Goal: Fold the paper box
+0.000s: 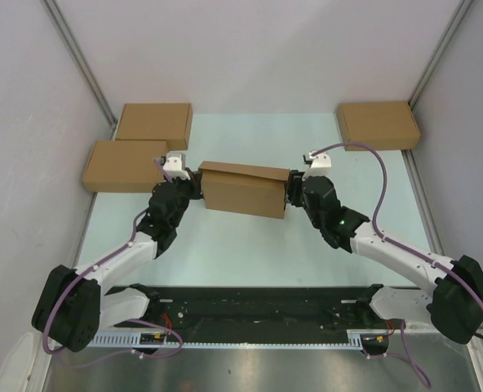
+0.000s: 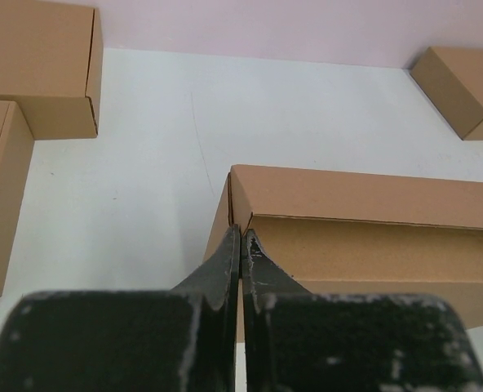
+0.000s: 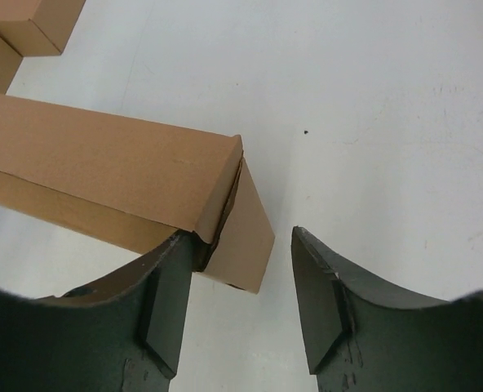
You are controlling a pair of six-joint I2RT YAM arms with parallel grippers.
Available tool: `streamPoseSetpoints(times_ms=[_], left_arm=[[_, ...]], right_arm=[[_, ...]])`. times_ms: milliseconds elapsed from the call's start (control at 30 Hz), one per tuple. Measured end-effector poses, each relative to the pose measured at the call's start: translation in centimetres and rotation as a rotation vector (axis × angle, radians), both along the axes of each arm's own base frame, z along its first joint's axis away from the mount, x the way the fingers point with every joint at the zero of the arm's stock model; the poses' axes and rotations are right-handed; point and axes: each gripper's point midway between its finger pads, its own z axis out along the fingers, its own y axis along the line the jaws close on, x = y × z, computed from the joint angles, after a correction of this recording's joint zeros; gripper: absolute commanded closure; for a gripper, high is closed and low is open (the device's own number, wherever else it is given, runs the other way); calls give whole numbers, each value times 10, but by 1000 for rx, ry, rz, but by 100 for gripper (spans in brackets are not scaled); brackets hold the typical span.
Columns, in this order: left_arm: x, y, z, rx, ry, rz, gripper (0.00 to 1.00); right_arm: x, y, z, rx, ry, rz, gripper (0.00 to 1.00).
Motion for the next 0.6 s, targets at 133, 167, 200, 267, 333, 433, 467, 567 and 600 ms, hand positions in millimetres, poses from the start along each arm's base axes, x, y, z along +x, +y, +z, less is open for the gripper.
streamPoseSetpoints(times_ms=[133,167,200,267,333,433,467,567,600], left_arm=[[0,0,1,-1,-1,-1,100],[0,0,1,-1,-1,-1,100],[0,0,1,-1,-1,-1,100],[0,0,1,-1,-1,-1,100],[0,0,0,-1,0,-1,100],[0,0,1,-3,2,3,100],[-1,0,1,-5,3,3,100],[0,0,1,-5,6,5,100],[0,0,1,-4,7,5,100]], right_arm=[[-8,-6,1,-26,19,10,34],[-10,-7,2,-36,25,15,33],[-12,-8,2,-49,36,25,32],[-15,-9,3,-69,50,36,32],[-17,-9,4,-89,65,51,32],[-22,-12,3,-114,82,66,32],[-24,-14,3,-121,88,70,32],[-29,-16,10,-126,88,80,32],[-29,-17,15,-122,82,81,32]])
